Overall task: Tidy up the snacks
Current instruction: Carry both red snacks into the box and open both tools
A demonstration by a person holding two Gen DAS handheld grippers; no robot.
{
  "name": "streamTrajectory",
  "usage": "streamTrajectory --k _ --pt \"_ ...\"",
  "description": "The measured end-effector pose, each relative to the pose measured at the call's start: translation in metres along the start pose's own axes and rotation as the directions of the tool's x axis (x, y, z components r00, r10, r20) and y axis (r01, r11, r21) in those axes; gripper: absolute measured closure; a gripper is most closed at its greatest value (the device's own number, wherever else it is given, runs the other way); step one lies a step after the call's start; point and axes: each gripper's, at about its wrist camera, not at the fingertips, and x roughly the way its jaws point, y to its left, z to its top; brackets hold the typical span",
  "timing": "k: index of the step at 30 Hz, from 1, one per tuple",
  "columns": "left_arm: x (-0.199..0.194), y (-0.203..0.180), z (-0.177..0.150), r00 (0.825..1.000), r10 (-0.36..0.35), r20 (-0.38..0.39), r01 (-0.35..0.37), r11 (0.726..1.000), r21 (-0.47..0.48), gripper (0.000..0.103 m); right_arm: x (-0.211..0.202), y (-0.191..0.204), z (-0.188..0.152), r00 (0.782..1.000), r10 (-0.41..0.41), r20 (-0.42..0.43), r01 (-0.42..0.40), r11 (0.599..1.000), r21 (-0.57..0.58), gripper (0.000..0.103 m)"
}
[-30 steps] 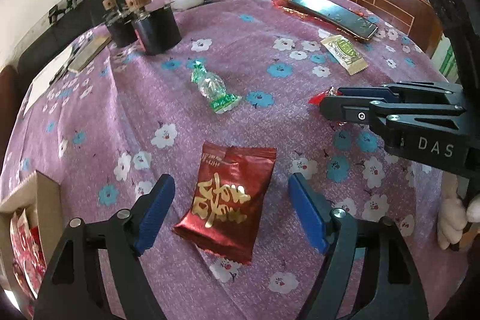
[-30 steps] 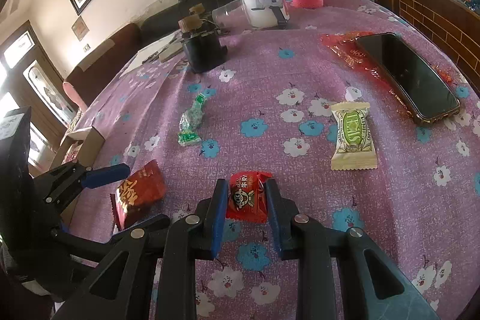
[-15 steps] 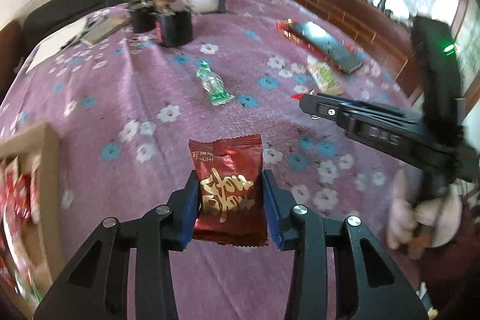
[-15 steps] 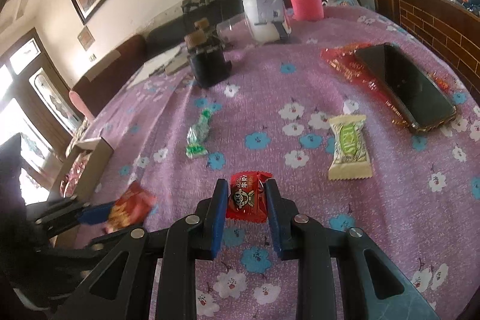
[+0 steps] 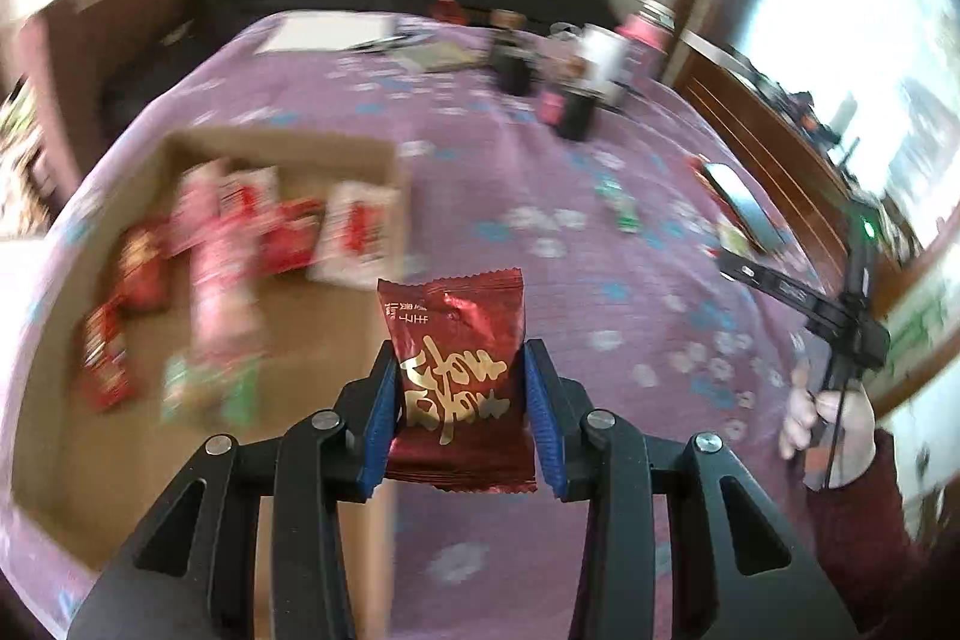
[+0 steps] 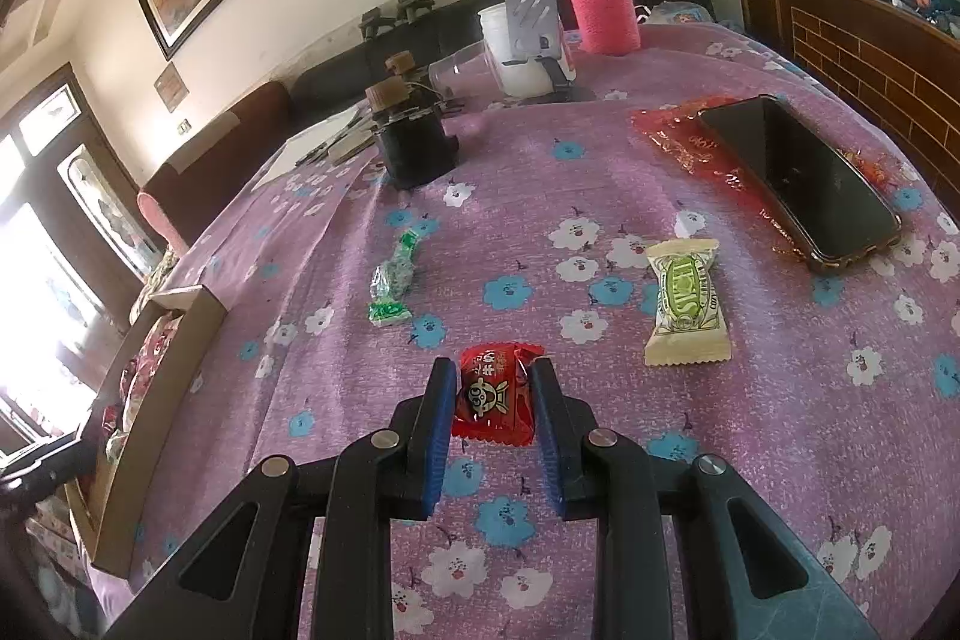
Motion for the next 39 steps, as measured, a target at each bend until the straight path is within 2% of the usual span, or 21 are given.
streamTrajectory --k 5,10,15,23,28,31,36,39 --pt "-0.015 0.055 -0.015 0.997 0.076 -0.009 -0.077 0.989 -0.125 0.066 0.004 0.011 0.0 0.999 -0.024 -0.031 0.023 0.999 -0.037 0.076" --pt "-0.02 0.086 -0.021 0.994 0.109 -0.008 -0.108 0.979 -0.175 0.065 -0.009 0.046 0.004 0.998 0.045 -0.054 -0.048 0.997 -0.066 0.077" --pt "-0.004 0.108 -0.023 0.995 0.079 -0.06 -0.091 0.966 -0.24 0.065 -0.013 0.117 0.006 0.986 0.141 -0.092 -0.154 0.975 -0.157 0.077" --pt "0.011 0.116 0.0 0.992 0.1 -0.081 -0.116 0.966 -0.231 0.065 0.019 0.239 -0.007 0.948 0.242 -0.206 -0.296 0.911 -0.289 0.077" --pt "0.023 0.133 0.004 0.985 0.133 -0.107 -0.157 0.952 -0.263 0.065 0.047 0.298 -0.022 0.936 0.23 -0.265 -0.319 0.873 -0.368 0.077" --pt "0.023 0.145 0.001 0.987 0.118 -0.105 -0.145 0.941 -0.305 0.063 0.062 0.316 -0.03 0.934 0.211 -0.29 -0.317 0.863 -0.392 0.078" --pt "0.014 0.158 -0.004 0.991 0.093 -0.091 -0.12 0.931 -0.346 0.063 0.082 0.33 -0.039 0.932 0.18 -0.315 -0.306 0.858 -0.413 0.077" --pt "0.003 0.159 -0.007 0.993 0.094 -0.067 -0.111 0.929 -0.354 0.055 0.089 0.335 -0.044 0.936 0.158 -0.315 -0.29 0.852 -0.435 0.077"
